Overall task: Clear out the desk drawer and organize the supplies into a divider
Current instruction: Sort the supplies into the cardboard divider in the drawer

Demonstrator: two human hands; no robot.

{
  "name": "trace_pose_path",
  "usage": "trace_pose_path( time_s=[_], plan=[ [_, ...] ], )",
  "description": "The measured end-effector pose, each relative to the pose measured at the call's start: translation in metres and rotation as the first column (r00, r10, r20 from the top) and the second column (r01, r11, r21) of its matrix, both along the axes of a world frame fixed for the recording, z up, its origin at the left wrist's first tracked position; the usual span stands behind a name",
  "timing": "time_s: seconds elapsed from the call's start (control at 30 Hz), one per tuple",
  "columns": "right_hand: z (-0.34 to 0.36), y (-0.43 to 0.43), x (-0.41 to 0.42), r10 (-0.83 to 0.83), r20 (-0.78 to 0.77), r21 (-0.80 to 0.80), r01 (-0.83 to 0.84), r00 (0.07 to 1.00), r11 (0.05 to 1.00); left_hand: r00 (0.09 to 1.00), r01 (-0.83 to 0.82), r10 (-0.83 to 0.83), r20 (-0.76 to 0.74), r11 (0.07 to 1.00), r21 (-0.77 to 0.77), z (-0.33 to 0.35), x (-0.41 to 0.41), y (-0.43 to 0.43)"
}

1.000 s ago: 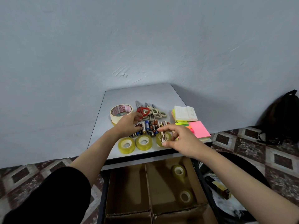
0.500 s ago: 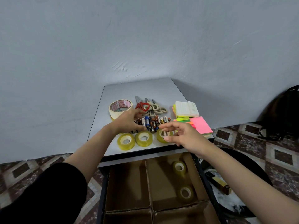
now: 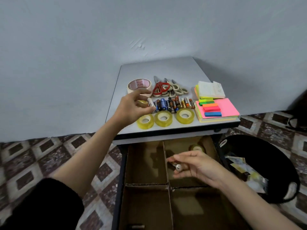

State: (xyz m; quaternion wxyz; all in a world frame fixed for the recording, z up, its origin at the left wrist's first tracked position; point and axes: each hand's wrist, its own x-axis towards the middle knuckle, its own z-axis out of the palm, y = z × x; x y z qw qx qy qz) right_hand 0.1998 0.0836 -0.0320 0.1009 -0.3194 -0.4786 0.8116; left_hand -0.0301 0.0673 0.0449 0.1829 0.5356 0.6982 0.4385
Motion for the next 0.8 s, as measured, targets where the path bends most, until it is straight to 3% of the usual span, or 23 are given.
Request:
trace_pose_path(
  time_s=[0.07,0.17,0.27,0.3,0.33,0.4,0.47,0.53,0.63,0.8],
  plan=[
    [-0.005,-0.001,-0.002,0.005,0.053,0.033,-0.006,0.999,0.999,0.967,0.043,-0.03,0.253,0.998,-0.043,-0.001,0.015,-0.032],
    [-0.012,-0.003,-0.003,0.044,0.119,0.058,-0.051,0.992,0.997,0.728,0.223,-0.083,0.68,0.967,-0.12,-0.029,0.031,-0.084],
    [-0.018,-0.006,-0.007,0.052,0.13,0.051,-0.059,0.99,0.997,0.484,0.291,0.028,0.875,0.937,-0.191,-0.073,0.042,-0.124],
    [-0.018,-0.007,-0.009,0.044,0.126,0.051,-0.051,0.991,0.997,0.443,0.27,0.089,0.892,0.936,-0.228,-0.086,0.044,-0.131],
    [-0.02,-0.009,-0.01,0.032,0.122,0.044,-0.038,0.992,0.998,0.448,0.251,0.151,0.881,0.925,-0.286,-0.095,0.045,-0.137],
    [-0.022,-0.011,-0.012,0.024,0.118,0.039,-0.028,0.993,0.999,0.64,0.269,0.17,0.749,0.864,-0.426,-0.107,0.039,-0.14],
    [-0.025,-0.01,-0.014,0.028,0.123,0.048,-0.034,0.992,0.998,0.817,0.388,-0.008,0.576,0.746,-0.541,-0.113,0.033,-0.137],
    [-0.026,-0.008,-0.014,0.015,0.135,0.048,-0.021,0.991,0.999,0.901,0.428,-0.215,0.377,0.581,-0.692,-0.117,0.033,-0.132],
    [-0.028,-0.006,-0.014,-0.027,0.15,0.02,0.024,0.988,1.0,0.891,0.319,-0.444,0.097,0.46,-0.828,-0.127,0.04,-0.128],
    [-0.029,-0.004,-0.015,-0.076,0.141,0.002,0.076,0.987,0.997,0.777,0.23,-0.624,-0.084,0.406,-0.885,-0.146,0.048,-0.127]
  ],
)
